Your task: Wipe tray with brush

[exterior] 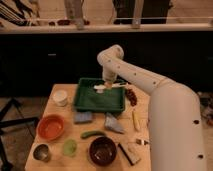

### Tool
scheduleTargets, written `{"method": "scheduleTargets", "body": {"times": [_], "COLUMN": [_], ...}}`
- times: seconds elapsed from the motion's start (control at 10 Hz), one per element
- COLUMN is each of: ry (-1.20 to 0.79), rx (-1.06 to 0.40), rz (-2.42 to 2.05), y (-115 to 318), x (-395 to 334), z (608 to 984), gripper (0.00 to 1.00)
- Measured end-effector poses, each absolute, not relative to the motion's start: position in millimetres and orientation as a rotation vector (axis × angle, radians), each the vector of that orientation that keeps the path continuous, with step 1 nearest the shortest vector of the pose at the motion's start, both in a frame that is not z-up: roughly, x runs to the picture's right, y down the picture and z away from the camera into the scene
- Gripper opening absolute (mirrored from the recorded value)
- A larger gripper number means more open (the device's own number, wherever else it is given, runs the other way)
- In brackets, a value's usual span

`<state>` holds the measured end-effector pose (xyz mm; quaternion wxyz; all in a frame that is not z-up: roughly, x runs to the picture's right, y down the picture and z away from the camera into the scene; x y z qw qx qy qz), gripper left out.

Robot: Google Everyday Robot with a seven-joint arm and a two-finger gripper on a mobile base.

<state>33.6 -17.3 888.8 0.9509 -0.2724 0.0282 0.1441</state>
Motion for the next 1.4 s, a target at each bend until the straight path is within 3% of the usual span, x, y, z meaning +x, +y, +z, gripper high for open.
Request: {"method": "scheduleTargets", "body": {"times": [0.6, 1.4], "ry": [0.068, 0.187], "rx": [-0.618, -0.531], "rz": [0.319, 0.397], "y": [3.2, 25.7], "x": [35.6, 41.8], "z": [918.8, 910.0], "gripper": [0.18, 0.18]}}
